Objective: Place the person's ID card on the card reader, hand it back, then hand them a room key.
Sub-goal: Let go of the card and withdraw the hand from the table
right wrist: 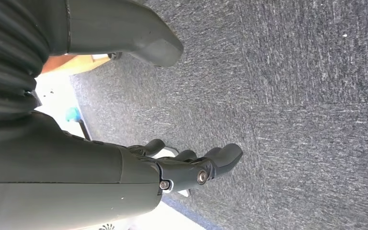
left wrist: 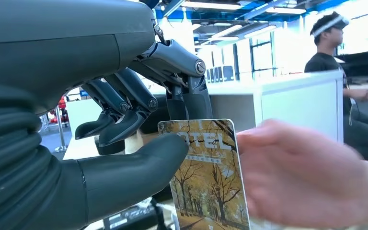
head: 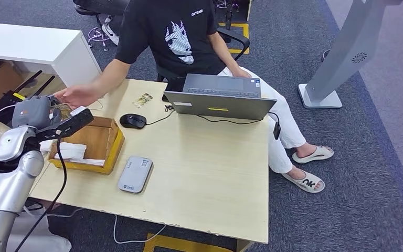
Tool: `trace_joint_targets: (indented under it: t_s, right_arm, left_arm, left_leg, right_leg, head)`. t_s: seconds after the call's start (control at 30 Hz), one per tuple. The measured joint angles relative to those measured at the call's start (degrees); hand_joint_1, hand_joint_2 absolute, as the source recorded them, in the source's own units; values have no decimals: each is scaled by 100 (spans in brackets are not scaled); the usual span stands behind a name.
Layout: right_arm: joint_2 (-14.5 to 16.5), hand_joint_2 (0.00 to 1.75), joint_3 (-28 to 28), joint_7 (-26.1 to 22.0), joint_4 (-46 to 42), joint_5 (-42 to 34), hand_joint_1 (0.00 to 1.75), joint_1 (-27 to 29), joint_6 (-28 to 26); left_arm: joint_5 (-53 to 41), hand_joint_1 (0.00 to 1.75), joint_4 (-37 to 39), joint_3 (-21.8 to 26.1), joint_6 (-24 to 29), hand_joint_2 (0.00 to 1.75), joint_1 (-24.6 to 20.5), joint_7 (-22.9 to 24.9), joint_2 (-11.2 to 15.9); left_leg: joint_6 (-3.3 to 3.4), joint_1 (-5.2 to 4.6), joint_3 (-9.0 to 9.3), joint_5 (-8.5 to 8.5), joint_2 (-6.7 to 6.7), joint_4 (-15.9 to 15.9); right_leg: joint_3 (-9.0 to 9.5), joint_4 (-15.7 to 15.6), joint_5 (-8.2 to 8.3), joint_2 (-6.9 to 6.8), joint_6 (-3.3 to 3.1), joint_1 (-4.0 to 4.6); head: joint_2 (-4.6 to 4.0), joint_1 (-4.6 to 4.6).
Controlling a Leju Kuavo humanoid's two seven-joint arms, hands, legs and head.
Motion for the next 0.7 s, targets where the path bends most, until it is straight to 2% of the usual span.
trace_joint_targets:
  t_s: [0.4, 0.7]
  right_arm:
    - [-9, 175, 45, 16, 1, 37, 0, 1, -14]
    - [-12, 175, 55, 20, 2, 52, 0, 1, -21]
  left_arm:
    - [-255, 173, 184, 111, 26, 175, -287, 25, -173]
    - [-192, 175, 199, 203, 141, 175, -295, -34, -410]
  left_leg:
    - [0, 0, 1, 1, 1, 0]
    - [0, 0, 0, 1, 1, 0]
  right_leg:
    - [-1, 0, 0, 0, 0, 0]
    - [-1, 1, 0, 1, 0, 0]
  head:
    - [-1, 0]
    - [1, 0]
